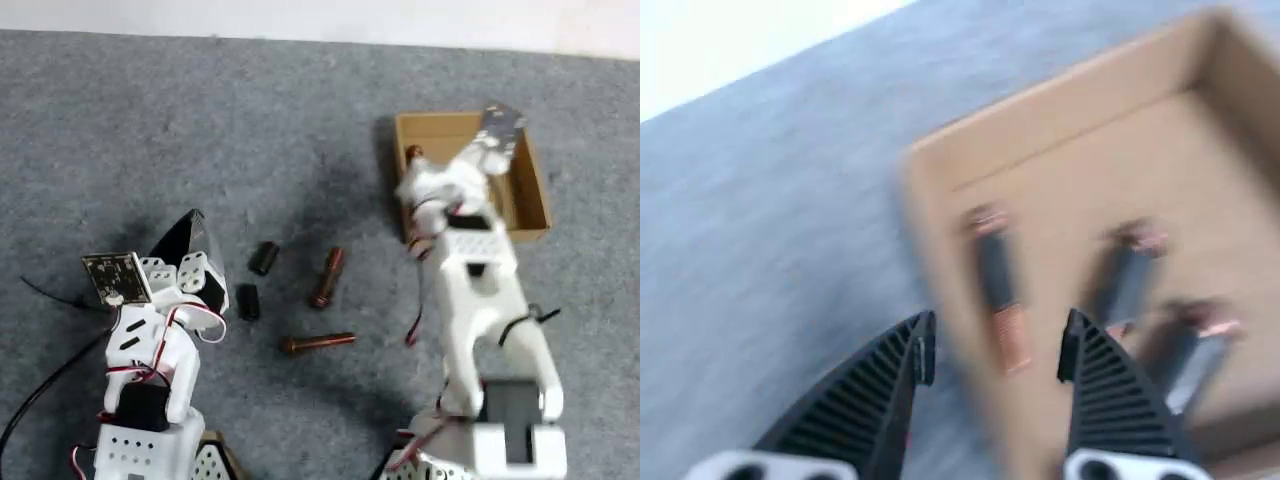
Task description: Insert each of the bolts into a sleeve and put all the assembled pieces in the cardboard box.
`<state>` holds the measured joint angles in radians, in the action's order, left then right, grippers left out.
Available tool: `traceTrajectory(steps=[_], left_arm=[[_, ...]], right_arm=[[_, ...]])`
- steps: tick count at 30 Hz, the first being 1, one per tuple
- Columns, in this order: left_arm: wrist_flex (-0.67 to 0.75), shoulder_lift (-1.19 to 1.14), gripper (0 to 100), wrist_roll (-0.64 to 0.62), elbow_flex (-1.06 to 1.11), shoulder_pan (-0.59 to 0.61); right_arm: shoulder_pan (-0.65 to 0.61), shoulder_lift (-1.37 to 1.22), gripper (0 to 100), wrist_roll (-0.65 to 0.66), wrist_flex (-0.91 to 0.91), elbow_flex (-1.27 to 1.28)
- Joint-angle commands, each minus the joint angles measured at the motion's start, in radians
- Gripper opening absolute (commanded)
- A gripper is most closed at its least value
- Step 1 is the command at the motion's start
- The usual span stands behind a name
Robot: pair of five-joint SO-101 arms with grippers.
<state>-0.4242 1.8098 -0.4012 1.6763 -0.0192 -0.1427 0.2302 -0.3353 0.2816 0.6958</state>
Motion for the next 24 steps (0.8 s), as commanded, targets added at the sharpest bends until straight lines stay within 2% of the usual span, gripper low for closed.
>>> traceTrajectory(steps=[1, 6, 13, 16, 20, 24], left_arm=[[0.002, 0.007, 1, 0.005, 0.021, 0.013], [-0.002, 0.007, 1, 0.005, 0.021, 0.015], [-0.002, 0.007, 1, 0.005, 0.021, 0.016], [-0.002, 0.007, 1, 0.005, 0.021, 0.036], [0.003, 0.007, 1, 0.005, 0.021, 0.101], [0.005, 0.008, 1, 0.005, 0.021, 0.107]], right_arm=[[-0.153, 0.2, 18.0, -0.002, 0.005, 0.094], [-0.335, 0.245, 18.0, -0.002, 0.004, 0.196], [-0.486, 0.099, 18.0, -0.003, -0.001, 0.203], [-0.55, 0.045, 18.2, -0.003, -0.056, 0.205], [-0.602, -0.012, 18.2, -0.003, -0.137, 0.208], [-0.602, -0.047, 18.2, -0.011, -0.157, 0.206]])
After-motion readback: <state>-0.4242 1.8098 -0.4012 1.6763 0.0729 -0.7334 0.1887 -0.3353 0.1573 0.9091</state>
